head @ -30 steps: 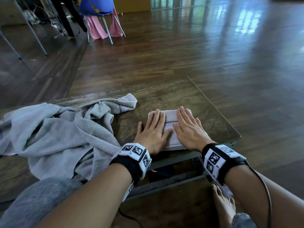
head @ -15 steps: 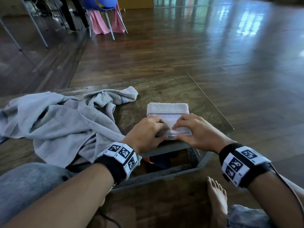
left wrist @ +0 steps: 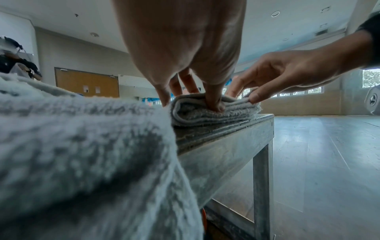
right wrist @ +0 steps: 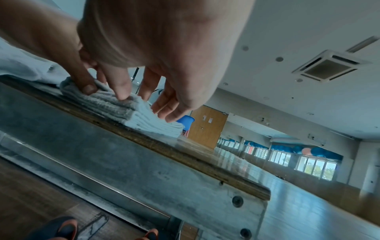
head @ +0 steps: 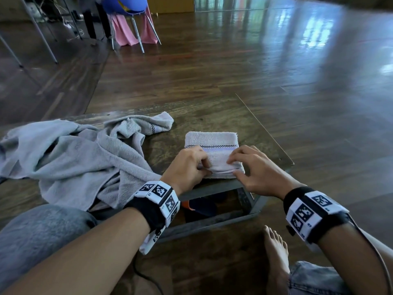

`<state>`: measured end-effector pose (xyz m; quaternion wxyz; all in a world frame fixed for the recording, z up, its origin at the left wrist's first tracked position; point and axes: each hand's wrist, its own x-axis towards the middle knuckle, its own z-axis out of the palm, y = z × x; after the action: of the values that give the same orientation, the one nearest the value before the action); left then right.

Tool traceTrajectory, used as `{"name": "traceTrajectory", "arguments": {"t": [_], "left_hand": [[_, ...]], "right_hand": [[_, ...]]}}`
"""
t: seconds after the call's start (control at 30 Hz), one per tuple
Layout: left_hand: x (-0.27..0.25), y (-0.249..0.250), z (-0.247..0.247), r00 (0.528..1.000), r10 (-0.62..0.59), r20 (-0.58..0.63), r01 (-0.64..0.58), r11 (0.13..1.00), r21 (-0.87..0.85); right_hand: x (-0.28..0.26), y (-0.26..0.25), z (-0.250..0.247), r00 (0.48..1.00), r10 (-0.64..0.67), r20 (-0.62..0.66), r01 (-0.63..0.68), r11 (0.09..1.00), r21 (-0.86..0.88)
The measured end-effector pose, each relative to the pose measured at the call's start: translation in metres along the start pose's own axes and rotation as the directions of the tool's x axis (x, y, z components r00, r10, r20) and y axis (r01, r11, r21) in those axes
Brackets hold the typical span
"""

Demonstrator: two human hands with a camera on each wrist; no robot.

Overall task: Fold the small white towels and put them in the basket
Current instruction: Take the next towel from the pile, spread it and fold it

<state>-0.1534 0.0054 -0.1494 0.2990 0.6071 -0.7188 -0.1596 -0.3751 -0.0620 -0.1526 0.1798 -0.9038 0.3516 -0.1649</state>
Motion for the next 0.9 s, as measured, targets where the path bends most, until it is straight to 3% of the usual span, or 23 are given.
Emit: {"name": "traceTrajectory", "arguments": {"t": [0.2, 0.43, 0.63, 0.7, 0.77, 0.9], "left_hand": [[0.012, 0.018, 0.015, 0.998, 0.000, 0.066, -0.014, 0.977, 0.213], [0.030, 0.035, 0.035, 0.993, -0.055, 0.108, 0.035, 0.983, 0.178], [0.036, 0.045, 0.035, 0.998, -0.061, 0.032, 0.063, 0.995, -0.072], [0.033, 0.046, 0.036, 0.997, -0.014, 0.077, 0.022, 0.993, -0.114], [0.028, 0.045, 0.037, 0.990, 0.026, 0.139, -0.016, 0.997, -0.074], [0.026, 0.040, 0.038, 0.994, 0.023, 0.108, -0.026, 0.999, 0.029]], "right_hand": [[-0.005, 0.010, -0.011, 0.993, 0.084, -0.087, -0.078, 0.995, 0.068], [-0.019, 0.016, -0.001, 0.982, 0.162, -0.101, -0.140, 0.970, 0.200], [-0.020, 0.022, 0.008, 0.963, 0.245, -0.117, -0.202, 0.935, 0.292], [-0.018, 0.025, 0.009, 0.959, 0.257, -0.118, -0.214, 0.932, 0.293], [-0.017, 0.027, 0.009, 0.958, 0.267, -0.109, -0.223, 0.925, 0.306], [-0.017, 0.025, 0.006, 0.970, 0.225, -0.090, -0.185, 0.927, 0.327]]}}
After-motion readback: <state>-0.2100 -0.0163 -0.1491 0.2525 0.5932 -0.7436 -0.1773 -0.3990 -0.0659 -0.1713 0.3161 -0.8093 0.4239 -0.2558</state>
